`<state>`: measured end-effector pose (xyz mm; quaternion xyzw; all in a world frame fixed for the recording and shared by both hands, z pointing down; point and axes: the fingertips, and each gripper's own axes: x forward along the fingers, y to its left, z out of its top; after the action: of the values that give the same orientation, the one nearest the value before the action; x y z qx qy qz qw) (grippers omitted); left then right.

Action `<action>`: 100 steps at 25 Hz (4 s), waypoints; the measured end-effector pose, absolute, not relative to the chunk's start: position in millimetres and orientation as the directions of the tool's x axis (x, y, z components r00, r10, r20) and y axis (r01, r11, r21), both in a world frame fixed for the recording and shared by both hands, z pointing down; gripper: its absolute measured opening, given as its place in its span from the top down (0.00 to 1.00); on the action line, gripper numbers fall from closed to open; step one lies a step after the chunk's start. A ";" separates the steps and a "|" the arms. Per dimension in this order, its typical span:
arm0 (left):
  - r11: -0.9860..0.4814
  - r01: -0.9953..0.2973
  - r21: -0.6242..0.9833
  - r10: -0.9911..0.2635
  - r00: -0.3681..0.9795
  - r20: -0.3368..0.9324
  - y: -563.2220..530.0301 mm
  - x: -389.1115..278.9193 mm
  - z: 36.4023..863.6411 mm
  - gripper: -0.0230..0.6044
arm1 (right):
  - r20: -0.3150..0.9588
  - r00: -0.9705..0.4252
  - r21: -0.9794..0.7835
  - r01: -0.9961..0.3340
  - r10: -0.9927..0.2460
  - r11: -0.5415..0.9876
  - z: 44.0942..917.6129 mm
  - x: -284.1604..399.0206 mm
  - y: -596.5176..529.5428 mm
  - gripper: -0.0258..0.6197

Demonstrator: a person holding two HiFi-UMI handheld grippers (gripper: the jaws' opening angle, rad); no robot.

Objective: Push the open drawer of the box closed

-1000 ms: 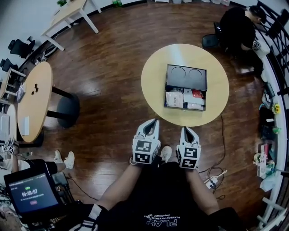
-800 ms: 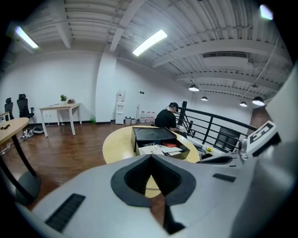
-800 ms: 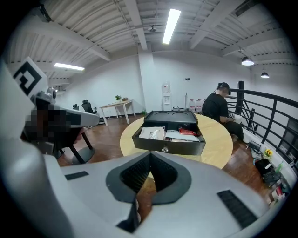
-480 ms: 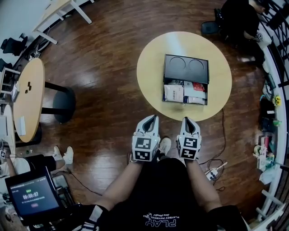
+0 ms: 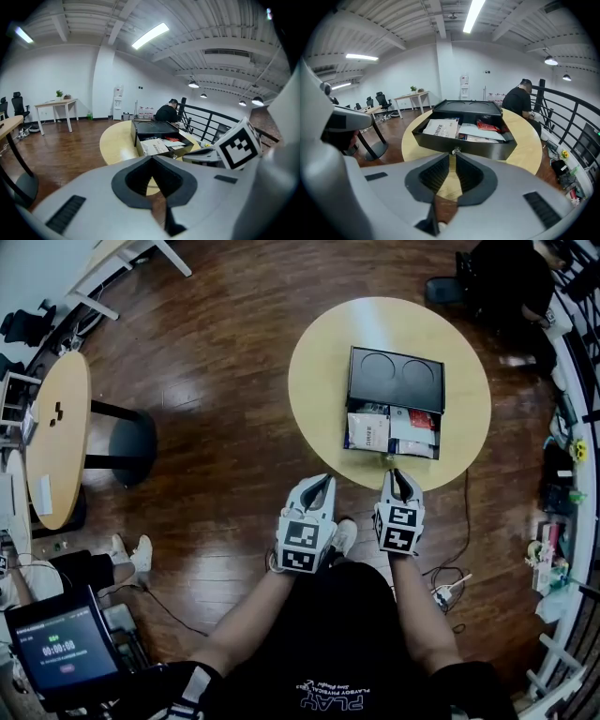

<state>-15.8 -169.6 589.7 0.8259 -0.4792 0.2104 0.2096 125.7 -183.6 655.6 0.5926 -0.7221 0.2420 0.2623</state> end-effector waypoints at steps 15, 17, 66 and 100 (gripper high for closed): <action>-0.430 -0.891 0.142 -0.708 0.431 0.560 -201.6 -23.4 605.1 0.97 | 0.712 -0.138 -0.039 -0.987 -0.689 0.158 691.1 130.7 -211.9 0.84; -0.431 -0.892 0.136 -0.712 0.428 0.557 -208.5 -24.8 604.1 0.97 | 0.710 -0.137 -0.043 -0.987 -0.690 0.152 691.1 131.5 -212.7 0.84; -0.448 -0.881 0.151 -0.695 0.449 0.562 -210.1 -14.7 601.2 0.97 | 0.664 -0.138 -0.081 -0.990 -0.735 0.113 671.8 142.5 -259.0 0.85; -0.455 -0.880 0.138 -0.705 0.451 0.548 -216.3 -8.2 594.6 0.97 | 0.634 -0.091 -0.048 -0.996 -0.768 0.078 664.1 150.2 -313.9 0.85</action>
<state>-8.2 -216.3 594.6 0.8262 -0.4795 0.2117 0.2066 150.2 -313.9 664.1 0.6331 -0.6965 0.2455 0.2321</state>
